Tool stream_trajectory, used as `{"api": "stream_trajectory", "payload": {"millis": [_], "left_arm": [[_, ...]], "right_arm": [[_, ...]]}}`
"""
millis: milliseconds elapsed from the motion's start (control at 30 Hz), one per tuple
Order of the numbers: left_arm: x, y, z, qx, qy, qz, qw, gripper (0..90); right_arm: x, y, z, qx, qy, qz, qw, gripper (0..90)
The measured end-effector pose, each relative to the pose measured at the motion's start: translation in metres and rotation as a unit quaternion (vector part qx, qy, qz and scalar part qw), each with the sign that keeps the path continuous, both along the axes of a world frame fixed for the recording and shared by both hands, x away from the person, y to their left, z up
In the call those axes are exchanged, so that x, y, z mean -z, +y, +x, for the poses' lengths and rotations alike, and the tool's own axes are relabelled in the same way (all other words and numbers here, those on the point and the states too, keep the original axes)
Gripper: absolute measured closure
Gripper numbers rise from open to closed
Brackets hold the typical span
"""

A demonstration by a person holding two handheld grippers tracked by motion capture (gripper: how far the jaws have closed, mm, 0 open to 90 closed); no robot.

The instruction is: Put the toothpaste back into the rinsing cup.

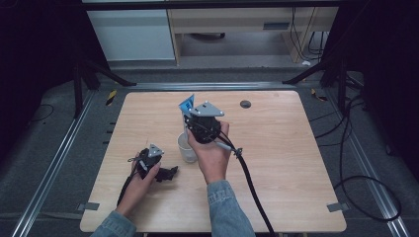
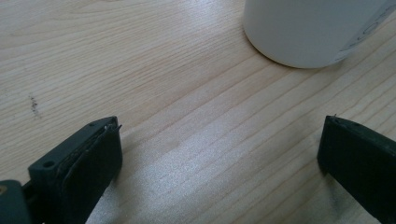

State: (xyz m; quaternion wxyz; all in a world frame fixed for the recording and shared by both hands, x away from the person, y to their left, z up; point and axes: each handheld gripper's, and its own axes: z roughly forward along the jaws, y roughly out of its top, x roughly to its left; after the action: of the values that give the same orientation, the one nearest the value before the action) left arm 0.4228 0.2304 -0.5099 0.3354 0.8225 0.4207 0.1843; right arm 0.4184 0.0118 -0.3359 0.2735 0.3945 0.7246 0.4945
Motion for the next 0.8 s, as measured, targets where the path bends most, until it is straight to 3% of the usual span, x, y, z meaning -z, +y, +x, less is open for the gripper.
{"api": "stream_trajectory", "payload": {"millis": [800], "left_arm": [[0.000,0.000,0.000,0.000,-0.002,-0.001,1.0000,0.0]], "right_arm": [[0.043,0.001,0.019,0.007,0.038,-0.005,0.9992,75.3]]}}
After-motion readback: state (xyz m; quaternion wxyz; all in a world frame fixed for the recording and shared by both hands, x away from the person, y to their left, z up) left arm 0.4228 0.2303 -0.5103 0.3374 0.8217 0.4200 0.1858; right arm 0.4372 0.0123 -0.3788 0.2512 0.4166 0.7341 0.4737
